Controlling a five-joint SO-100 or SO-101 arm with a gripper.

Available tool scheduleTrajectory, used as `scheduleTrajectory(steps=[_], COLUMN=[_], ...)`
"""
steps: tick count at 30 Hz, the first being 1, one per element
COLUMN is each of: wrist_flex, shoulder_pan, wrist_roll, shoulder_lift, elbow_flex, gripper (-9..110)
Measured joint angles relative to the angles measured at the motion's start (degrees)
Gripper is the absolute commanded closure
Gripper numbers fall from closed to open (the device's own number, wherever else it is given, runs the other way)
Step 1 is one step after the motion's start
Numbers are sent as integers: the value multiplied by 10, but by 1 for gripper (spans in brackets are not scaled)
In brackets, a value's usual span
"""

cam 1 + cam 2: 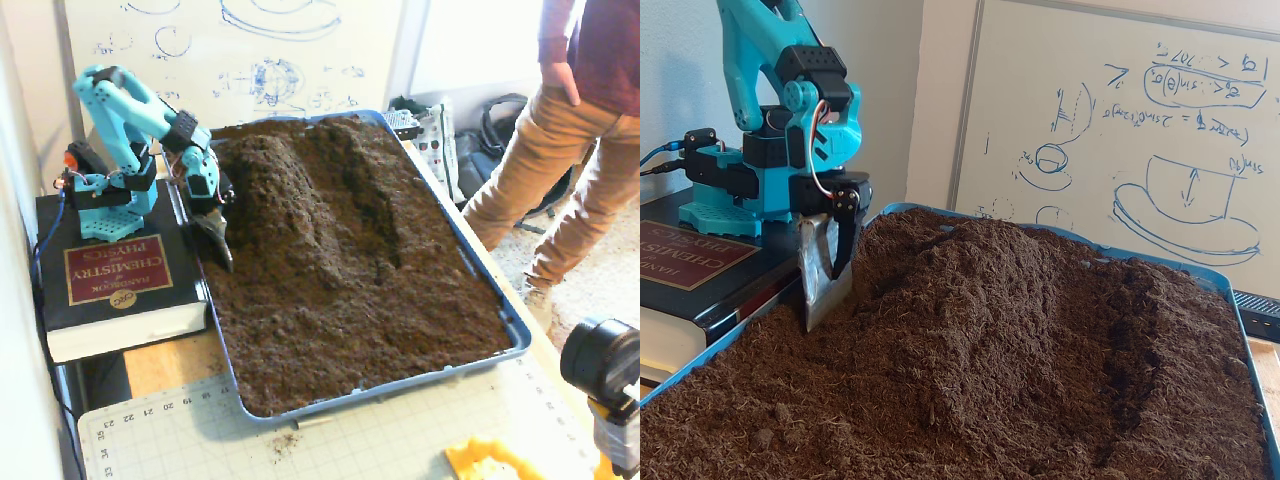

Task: Build a berm.

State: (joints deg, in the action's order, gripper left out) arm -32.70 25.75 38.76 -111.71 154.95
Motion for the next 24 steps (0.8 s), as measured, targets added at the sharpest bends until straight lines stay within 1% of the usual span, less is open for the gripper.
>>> scheduleTrajectory(steps=[5,8,24], wrist_flex=[69,91,89], shoulder_pan=[0,0,-16], wrist_roll=[0,0,-1], shoulder_lift=[100,160,313], elbow_flex=[-36,-72,-224], gripper=[101,101,101])
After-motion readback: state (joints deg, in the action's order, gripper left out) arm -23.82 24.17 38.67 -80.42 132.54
